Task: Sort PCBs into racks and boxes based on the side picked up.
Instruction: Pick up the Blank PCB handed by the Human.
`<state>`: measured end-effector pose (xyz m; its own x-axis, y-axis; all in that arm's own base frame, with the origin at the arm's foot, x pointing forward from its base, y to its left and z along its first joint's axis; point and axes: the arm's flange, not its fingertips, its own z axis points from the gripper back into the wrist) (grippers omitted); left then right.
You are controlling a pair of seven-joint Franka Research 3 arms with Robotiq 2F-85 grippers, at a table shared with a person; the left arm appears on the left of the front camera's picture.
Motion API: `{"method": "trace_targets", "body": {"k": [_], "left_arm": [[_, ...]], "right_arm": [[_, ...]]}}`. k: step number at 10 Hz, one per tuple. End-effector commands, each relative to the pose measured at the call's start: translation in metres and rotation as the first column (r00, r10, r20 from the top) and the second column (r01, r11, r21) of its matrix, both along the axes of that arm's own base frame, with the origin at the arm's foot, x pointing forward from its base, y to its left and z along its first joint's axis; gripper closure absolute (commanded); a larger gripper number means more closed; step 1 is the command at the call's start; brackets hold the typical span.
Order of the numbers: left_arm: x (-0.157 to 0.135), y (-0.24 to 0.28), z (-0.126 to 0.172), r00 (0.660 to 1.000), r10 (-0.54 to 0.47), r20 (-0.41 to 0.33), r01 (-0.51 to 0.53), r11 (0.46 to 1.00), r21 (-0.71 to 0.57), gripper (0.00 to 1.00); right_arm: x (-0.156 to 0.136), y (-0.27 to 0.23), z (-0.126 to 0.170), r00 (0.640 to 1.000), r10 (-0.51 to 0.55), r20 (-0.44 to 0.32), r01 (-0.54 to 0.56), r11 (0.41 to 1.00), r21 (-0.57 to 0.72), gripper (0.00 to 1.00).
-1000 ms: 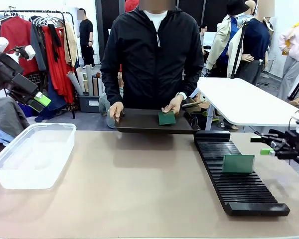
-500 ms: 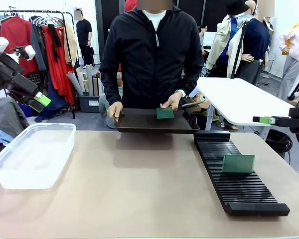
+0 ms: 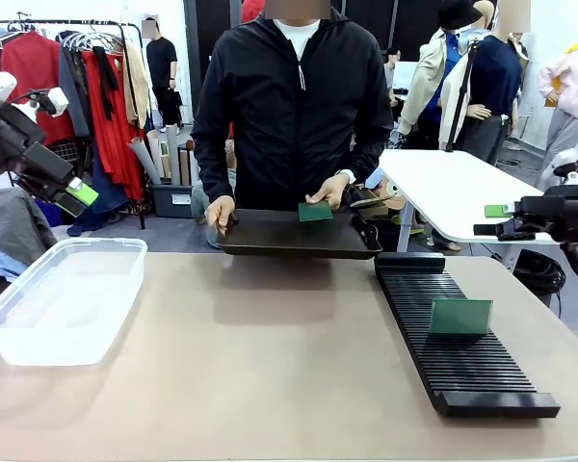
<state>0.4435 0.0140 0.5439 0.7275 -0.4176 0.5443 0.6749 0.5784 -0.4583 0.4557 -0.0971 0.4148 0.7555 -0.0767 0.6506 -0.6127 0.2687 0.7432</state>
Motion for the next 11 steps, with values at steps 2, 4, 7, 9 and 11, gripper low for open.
{"method": "trace_targets", "body": {"k": [2,4,7,9,11], "left_arm": [[0.0,0.0,0.001,1.0,-0.004,0.003,0.004,1.0,-0.006,0.0],[0.0,0.0,0.001,1.0,-0.004,0.003,0.004,1.0,-0.006,0.0],[0.0,0.0,0.001,1.0,-0.004,0.003,0.004,1.0,-0.006,0.0],[0.0,0.0,0.001,1.0,-0.004,0.003,0.004,1.0,-0.006,0.0],[0.0,0.0,0.001,1.0,-0.004,0.003,0.004,1.0,-0.006,0.0]], "right_arm": [[-0.023,0.018,0.011,0.985,0.087,-0.146,-0.092,0.995,-0.027,0.0],[-0.029,0.024,0.013,0.977,0.12,-0.175,-0.12,0.993,0.013,0.0],[-0.023,0.021,0.006,0.984,0.108,-0.142,-0.109,0.994,-0.004,0.0],[-0.023,0.021,0.006,0.984,0.108,-0.142,-0.109,0.994,-0.004,0.0],[-0.023,0.021,0.006,0.984,0.108,-0.142,-0.109,0.994,-0.004,0.0]]}}
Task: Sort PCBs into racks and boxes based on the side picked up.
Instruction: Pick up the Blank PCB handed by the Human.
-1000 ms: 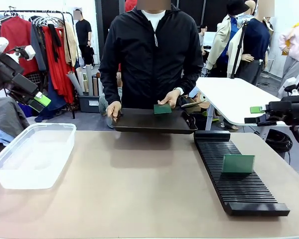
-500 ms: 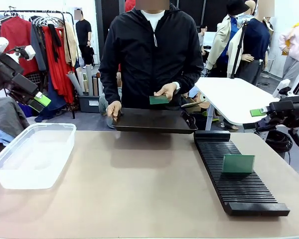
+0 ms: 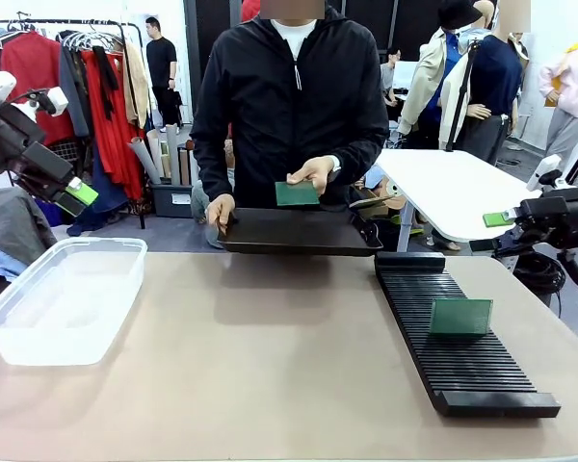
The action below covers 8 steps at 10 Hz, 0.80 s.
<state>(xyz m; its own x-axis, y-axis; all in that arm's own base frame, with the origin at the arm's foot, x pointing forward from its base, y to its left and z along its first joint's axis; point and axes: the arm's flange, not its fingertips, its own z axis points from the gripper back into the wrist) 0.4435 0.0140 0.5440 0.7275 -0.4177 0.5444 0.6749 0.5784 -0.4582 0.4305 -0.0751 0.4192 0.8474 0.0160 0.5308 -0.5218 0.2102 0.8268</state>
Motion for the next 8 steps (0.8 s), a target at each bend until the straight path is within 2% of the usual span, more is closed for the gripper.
{"method": "trace_targets", "body": {"k": [1,3,4,6,8], "left_arm": [[0.0,0.0,0.001,1.0,-0.004,0.003,0.004,1.0,-0.006,0.0],[0.0,0.0,0.001,1.0,-0.004,0.003,0.004,1.0,-0.006,0.0],[0.0,0.0,0.0,1.0,0.0,0.0,0.0,1.0,0.0,0.0],[0.024,-0.006,-0.008,1.0,0.011,-0.019,-0.012,0.998,-0.065,0.0],[0.041,-0.006,-0.017,0.998,-0.02,-0.052,0.009,0.981,-0.194,0.0]], "right_arm": [[0.002,-0.001,0.001,1.0,-0.002,0.007,0.002,1.0,-0.005,0.0],[0.0,0.0,0.0,1.0,0.0,0.0,0.0,1.0,0.0,0.0],[0.001,0.002,0.011,1.0,-0.017,0.002,0.017,1.0,-0.023,0.0],[0.005,0.005,0.027,1.0,0.005,-0.002,-0.005,0.999,-0.041,0.0],[-0.001,0.012,0.037,1.0,0.007,0.002,-0.007,0.997,-0.072,0.0]]}}
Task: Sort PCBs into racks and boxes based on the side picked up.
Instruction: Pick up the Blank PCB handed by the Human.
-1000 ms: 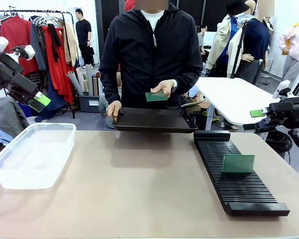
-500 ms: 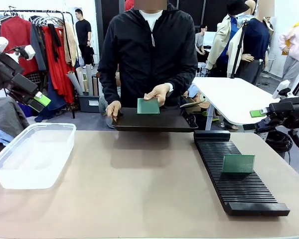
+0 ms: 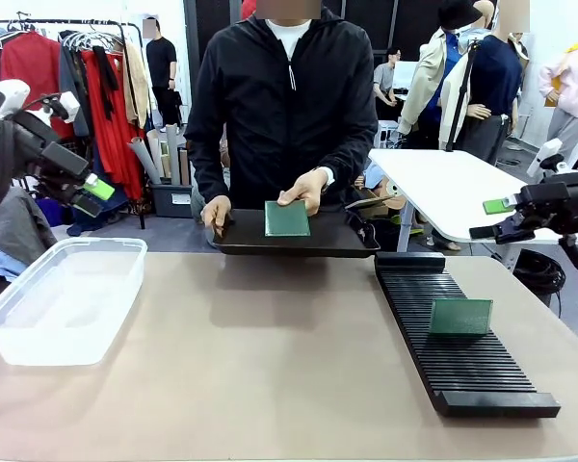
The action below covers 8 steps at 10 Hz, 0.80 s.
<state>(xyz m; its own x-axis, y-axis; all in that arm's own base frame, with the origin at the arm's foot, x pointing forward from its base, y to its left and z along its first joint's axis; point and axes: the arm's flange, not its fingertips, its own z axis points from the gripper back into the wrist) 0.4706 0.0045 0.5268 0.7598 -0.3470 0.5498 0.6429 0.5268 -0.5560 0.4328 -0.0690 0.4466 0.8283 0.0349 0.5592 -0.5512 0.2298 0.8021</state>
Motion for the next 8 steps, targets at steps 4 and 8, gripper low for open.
{"method": "trace_targets", "body": {"k": [4,8], "left_arm": [[0.046,0.002,-0.041,0.999,-0.038,0.005,0.038,0.958,-0.286,0.0],[0.071,-0.019,-0.079,1.0,-0.025,0.013,0.028,0.932,-0.362,0.0]], "right_arm": [[-0.002,0.024,0.025,0.997,-0.049,-0.058,0.041,0.989,-0.144,0.0],[0.002,0.016,0.017,0.999,-0.024,-0.022,0.022,0.995,-0.093,0.0]]}}
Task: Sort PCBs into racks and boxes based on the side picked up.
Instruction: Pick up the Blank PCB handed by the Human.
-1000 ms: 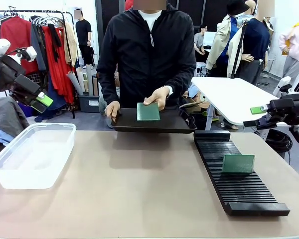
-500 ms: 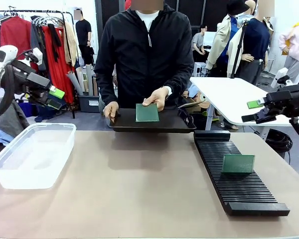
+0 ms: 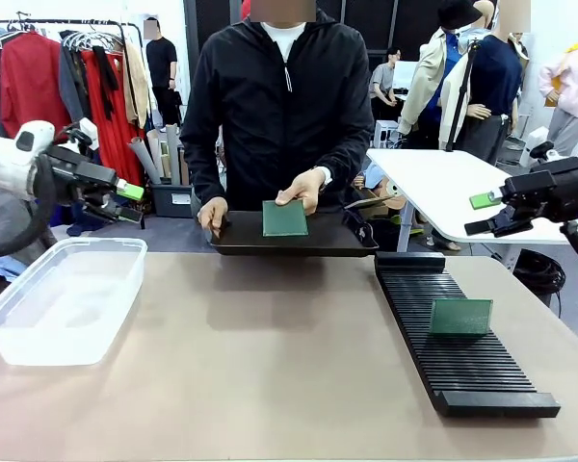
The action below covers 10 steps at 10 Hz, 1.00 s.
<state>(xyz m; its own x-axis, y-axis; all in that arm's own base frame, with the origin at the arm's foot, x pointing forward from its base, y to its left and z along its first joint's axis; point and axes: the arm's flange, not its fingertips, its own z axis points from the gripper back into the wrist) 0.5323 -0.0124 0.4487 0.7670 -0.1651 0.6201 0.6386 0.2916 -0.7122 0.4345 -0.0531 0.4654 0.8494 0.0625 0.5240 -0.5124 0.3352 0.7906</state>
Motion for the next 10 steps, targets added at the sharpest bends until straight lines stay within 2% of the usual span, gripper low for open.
{"method": "trace_targets", "body": {"k": [1,3,5,8,10], "left_arm": [[0.018,-0.012,-0.012,1.0,-0.005,0.023,0.006,0.998,-0.055,0.0],[0.028,-0.036,-0.025,1.0,0.005,-0.001,-0.005,0.997,-0.08,0.0],[0.036,-0.058,-0.038,0.997,0.027,-0.073,-0.038,0.988,-0.149,0.0],[0.033,-0.098,-0.058,0.995,0.01,-0.1,-0.026,0.986,-0.162,0.0],[0.022,-0.12,-0.064,0.996,-0.018,-0.092,0.005,0.99,-0.144,0.0]], "right_arm": [[0.0,0.0,-0.001,1.0,0.014,0.012,-0.014,1.0,0.015,0.0],[0.0,0.0,-0.001,1.0,0.014,0.012,-0.014,1.0,0.015,0.0],[0.0,0.0,-0.001,1.0,0.014,0.012,-0.014,1.0,0.015,0.0],[0.0,0.0,-0.001,1.0,0.014,0.012,-0.014,1.0,0.015,0.0],[0.0,0.0,-0.001,1.0,0.014,0.012,-0.014,1.0,0.015,0.0]]}}
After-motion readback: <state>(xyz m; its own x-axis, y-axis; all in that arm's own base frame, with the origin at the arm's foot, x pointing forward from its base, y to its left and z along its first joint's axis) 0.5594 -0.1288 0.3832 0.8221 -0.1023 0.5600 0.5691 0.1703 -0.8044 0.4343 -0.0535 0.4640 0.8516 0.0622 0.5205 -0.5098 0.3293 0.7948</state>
